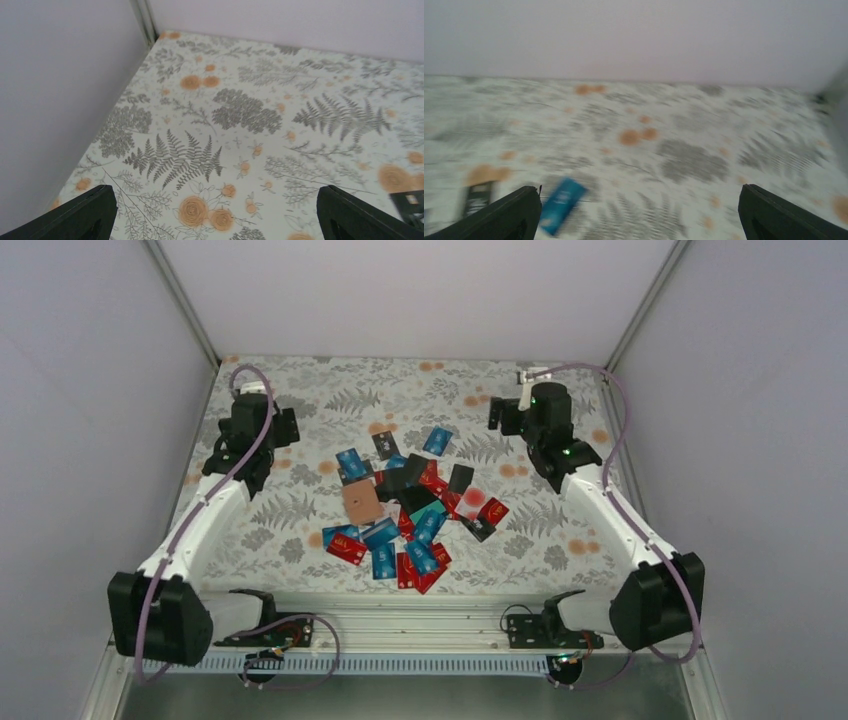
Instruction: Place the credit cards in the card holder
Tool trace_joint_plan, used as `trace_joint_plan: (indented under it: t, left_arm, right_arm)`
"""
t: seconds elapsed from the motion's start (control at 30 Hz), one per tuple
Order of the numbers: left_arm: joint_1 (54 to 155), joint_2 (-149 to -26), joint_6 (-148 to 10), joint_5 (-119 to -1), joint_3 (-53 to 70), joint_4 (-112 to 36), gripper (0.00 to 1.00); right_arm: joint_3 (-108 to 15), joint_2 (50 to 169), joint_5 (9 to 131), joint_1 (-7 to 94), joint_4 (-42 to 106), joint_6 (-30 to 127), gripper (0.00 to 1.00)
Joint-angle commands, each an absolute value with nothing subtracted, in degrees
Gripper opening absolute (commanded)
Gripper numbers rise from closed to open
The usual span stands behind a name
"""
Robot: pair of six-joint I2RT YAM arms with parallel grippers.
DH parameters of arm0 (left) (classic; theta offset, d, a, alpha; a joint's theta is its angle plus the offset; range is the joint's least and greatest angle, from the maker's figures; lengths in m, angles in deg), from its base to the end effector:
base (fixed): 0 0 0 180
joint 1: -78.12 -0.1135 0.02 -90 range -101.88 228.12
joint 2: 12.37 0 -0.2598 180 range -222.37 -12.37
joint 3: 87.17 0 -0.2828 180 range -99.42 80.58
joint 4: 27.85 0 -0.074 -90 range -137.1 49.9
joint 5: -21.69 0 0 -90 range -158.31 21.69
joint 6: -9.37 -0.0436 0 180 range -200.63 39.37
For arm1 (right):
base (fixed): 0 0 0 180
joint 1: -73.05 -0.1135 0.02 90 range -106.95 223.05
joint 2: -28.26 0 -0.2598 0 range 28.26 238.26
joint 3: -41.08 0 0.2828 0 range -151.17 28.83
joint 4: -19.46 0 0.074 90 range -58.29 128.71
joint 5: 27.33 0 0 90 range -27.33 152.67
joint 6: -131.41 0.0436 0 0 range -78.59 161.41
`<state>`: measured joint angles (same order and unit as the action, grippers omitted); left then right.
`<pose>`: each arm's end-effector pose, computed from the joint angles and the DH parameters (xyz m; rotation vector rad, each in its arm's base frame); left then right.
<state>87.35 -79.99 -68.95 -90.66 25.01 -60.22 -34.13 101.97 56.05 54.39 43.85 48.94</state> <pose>0.2994 -0.0319 0.2938 -0.2713 2.0739 0.1955 0.3217 0.1033 0.3246 -0.1159 1.9687 0.1851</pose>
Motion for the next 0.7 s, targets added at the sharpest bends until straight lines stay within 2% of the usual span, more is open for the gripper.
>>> trace_joint_plan:
  t: [0.0,0.1,0.23,0.43,0.57,0.67]
  left_arm:
    - [81.9,-86.0,-71.0,-82.5,29.8,-47.7,1.0]
    - [76.0,-89.5,-68.8,-74.8,35.1,-39.5,0.99]
    - [74.8,-88.9,-72.1,-72.9,45.0,-22.7,0.97]
    - [74.8,-92.2,-73.4,-77.3,53.9,-7.1,0.95]
    - [75.6,-91.6,-73.8,-78.8,62.5,9.4,0.92]
    - [76.3,-91.0,-77.7,-79.1,64.6,14.7,0.92]
  right_arm:
    - [-27.9,103.3,43.7,60.2,35.2,48.5,1.0]
    - [-20.3,101.0,48.4,66.1,28.8,52.1,1.0]
    - [-13.8,101.8,58.4,74.6,22.8,53.7,1.0]
    - [-7.4,107.6,61.5,78.2,13.1,55.4,1.0]
    - [-2.9,111.5,62.6,78.6,2.1,54.5,1.0]
    - [0.1,113.5,64.5,78.7,-6.2,52.8,1.0]
